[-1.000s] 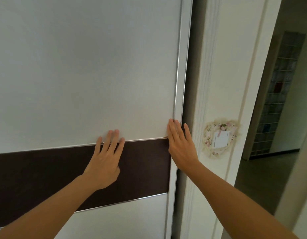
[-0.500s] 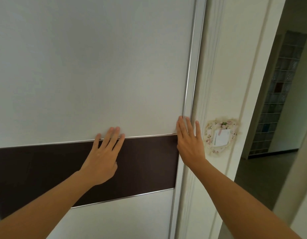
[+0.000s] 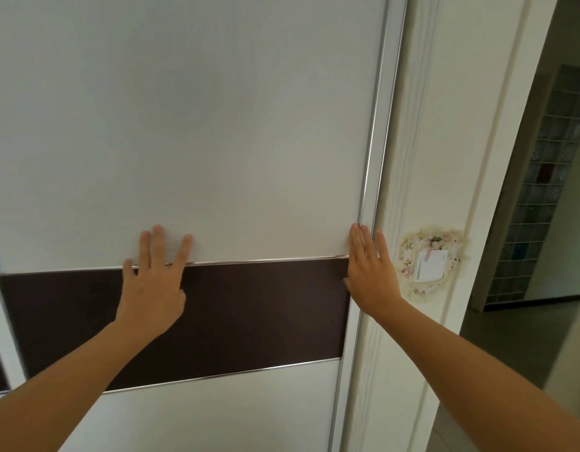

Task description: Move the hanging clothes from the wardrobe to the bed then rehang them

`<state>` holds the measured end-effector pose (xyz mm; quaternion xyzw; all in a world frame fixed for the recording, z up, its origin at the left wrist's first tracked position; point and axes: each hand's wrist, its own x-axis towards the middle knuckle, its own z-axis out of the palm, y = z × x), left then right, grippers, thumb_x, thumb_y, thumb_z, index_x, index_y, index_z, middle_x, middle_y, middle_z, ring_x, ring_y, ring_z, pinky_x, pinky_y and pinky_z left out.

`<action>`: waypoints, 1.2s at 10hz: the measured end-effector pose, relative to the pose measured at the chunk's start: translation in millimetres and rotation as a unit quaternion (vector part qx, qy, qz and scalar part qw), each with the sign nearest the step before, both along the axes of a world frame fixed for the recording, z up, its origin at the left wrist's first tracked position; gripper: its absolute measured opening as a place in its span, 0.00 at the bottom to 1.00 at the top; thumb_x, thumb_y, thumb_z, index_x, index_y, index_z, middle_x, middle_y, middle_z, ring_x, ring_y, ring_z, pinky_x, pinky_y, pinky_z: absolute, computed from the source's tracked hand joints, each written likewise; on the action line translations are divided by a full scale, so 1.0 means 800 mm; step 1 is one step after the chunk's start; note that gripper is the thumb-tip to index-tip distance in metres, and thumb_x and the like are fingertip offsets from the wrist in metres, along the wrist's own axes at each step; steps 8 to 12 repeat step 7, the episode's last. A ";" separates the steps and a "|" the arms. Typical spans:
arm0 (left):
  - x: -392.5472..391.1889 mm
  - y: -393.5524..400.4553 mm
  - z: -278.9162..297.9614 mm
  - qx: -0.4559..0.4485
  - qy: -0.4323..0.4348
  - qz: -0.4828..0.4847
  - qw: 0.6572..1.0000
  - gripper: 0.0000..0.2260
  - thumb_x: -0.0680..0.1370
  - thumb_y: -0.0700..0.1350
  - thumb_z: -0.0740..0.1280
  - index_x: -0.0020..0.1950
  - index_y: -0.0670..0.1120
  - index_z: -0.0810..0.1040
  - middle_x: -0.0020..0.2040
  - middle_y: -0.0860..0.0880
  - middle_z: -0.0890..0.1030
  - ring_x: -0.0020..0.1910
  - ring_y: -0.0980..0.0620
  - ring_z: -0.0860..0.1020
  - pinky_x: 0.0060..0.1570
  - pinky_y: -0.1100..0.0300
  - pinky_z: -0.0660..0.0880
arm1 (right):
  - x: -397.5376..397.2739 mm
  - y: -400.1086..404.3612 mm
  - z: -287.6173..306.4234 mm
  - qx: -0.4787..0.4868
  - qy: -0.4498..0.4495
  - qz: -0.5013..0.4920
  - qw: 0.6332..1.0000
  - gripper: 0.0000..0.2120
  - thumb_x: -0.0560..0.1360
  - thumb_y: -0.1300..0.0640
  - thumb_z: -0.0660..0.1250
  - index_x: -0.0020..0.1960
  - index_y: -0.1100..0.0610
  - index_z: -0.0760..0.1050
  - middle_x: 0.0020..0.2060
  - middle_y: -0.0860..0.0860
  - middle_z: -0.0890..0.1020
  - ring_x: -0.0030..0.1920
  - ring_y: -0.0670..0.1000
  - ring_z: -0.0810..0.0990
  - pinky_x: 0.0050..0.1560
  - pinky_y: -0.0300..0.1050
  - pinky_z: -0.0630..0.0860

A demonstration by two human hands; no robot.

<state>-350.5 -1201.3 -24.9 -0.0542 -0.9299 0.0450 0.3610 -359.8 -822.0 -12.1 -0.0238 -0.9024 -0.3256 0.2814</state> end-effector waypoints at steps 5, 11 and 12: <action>0.045 -0.071 0.042 0.128 -0.070 0.030 0.989 0.39 0.74 0.48 0.72 0.80 0.52 0.53 0.77 0.36 0.54 0.73 0.36 0.63 0.66 0.40 0.69 | 0.007 -0.047 0.023 -0.210 0.010 0.096 0.973 0.41 0.73 0.49 0.68 0.77 0.64 0.52 0.76 0.61 0.56 0.75 0.62 0.59 0.76 0.58 0.57; 0.090 -0.073 0.104 0.196 -0.100 -0.047 0.974 0.28 0.77 0.52 0.69 0.75 0.54 0.65 0.75 0.48 0.68 0.72 0.45 0.67 0.70 0.47 0.64 | 0.051 -0.054 0.065 -0.285 -0.057 0.148 0.945 0.23 0.77 0.46 0.63 0.67 0.58 0.69 0.62 0.53 0.76 0.61 0.54 0.74 0.61 0.47 0.72; 0.090 -0.073 0.104 0.196 -0.100 -0.047 0.974 0.28 0.77 0.52 0.69 0.75 0.54 0.65 0.75 0.48 0.68 0.72 0.45 0.67 0.70 0.47 0.64 | 0.051 -0.054 0.065 -0.285 -0.057 0.148 0.945 0.23 0.77 0.46 0.63 0.67 0.58 0.69 0.62 0.53 0.76 0.61 0.54 0.74 0.61 0.47 0.72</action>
